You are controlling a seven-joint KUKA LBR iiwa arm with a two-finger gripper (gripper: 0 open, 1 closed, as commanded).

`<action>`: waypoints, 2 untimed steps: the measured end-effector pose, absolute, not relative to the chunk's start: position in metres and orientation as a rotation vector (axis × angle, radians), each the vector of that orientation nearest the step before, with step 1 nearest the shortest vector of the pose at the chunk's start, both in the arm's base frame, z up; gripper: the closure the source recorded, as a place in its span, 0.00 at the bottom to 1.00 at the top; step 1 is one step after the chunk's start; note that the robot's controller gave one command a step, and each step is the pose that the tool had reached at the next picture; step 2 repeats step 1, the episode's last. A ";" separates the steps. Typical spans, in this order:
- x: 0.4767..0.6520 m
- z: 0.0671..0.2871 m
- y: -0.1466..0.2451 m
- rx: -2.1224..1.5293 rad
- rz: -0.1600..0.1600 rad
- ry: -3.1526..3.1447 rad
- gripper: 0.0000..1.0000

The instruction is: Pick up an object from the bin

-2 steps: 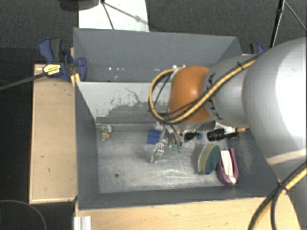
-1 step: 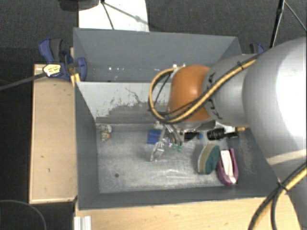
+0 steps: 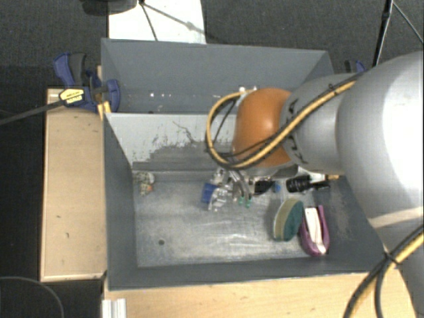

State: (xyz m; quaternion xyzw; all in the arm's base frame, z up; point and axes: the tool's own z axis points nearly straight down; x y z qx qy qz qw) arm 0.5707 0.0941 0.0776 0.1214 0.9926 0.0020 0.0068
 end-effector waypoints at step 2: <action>0.573 0.176 0.094 0.374 0.005 3.110 1.00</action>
Offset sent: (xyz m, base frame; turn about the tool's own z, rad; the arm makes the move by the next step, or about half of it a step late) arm 0.0000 -0.0001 0.0931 0.0000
